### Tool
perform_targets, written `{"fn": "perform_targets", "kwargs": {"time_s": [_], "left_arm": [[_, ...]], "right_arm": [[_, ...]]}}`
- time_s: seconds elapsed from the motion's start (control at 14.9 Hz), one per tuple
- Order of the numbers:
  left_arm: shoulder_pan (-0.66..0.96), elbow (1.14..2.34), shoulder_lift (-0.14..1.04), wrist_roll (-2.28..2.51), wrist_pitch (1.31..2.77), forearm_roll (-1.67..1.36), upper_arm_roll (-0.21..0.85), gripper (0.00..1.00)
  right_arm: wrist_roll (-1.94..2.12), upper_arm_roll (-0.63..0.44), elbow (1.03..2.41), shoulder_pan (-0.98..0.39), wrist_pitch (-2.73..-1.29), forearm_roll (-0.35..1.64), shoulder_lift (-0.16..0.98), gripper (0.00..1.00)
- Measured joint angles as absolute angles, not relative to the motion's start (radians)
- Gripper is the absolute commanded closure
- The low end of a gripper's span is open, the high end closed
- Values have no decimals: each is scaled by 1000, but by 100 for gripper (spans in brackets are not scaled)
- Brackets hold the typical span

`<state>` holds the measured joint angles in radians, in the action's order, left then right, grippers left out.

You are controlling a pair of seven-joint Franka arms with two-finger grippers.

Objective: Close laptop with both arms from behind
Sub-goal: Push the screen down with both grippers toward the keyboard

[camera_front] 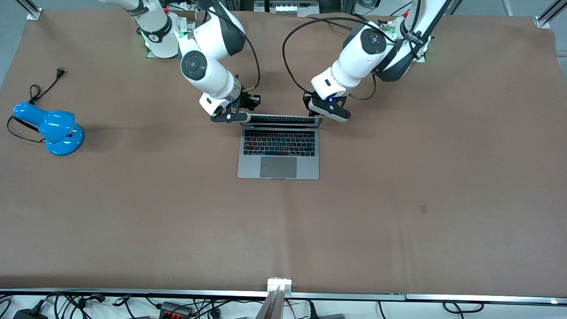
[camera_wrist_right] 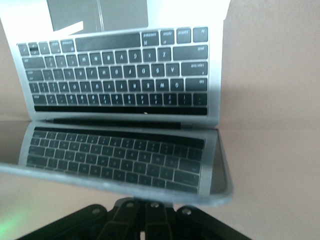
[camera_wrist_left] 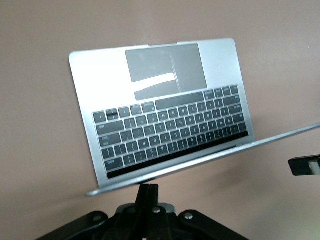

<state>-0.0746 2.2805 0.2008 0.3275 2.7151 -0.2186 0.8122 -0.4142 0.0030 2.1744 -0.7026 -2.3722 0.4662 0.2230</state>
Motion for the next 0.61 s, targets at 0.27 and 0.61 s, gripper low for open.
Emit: {"fn": "perform_targets", "kwargs": {"time_s": [0.27, 0.61], "left_arm": [[-81, 2228, 265, 327, 2715, -185, 787, 99], [-82, 2163, 344, 325, 2717, -124, 754, 99]], "right_arm": [[-413, 2, 2116, -684, -2372, 466, 286, 100], [-382, 1, 2054, -654, -2372, 466, 347, 100]]}}
